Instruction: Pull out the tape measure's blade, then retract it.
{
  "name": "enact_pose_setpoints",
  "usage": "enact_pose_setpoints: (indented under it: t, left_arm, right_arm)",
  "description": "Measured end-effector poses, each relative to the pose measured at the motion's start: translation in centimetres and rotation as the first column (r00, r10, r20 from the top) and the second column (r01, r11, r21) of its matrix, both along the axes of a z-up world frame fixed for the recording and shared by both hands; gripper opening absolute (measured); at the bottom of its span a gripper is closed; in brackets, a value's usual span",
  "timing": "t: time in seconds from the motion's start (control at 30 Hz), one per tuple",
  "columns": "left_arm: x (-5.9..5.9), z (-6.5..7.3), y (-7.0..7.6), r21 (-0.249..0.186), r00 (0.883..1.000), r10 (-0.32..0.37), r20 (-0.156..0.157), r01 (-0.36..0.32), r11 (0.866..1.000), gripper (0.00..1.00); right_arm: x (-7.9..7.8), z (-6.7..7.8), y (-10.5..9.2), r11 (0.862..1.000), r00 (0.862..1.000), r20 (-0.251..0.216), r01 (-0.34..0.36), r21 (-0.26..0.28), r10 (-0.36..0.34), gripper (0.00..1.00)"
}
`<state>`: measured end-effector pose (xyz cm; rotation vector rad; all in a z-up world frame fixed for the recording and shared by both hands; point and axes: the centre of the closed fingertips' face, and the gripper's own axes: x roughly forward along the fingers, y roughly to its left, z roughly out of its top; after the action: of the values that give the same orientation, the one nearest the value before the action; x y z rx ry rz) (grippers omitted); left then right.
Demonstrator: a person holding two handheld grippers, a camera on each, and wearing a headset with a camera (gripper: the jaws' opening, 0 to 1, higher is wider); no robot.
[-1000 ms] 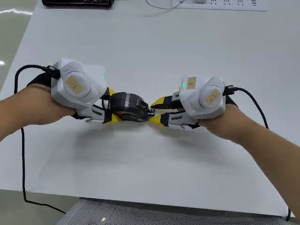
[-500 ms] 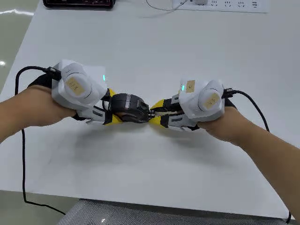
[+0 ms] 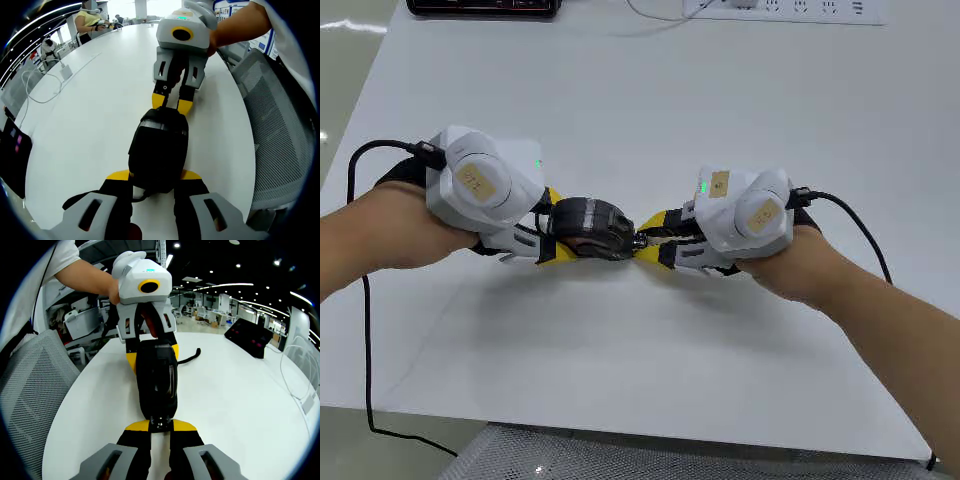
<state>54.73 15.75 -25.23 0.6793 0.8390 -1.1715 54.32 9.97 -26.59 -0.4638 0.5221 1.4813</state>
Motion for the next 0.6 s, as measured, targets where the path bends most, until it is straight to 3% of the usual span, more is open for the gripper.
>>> enact_pose_setpoints:
  t: [0.6]
  left_arm:
    - [-0.1, 0.0, 0.1, -0.008, 1.000, -0.009, -0.008, 0.009, 1.000, 0.26]
  right_arm:
    - [0.0, 0.2, -1.0, 1.000, 1.000, 0.015, -0.006, -0.020, 0.007, 0.09]
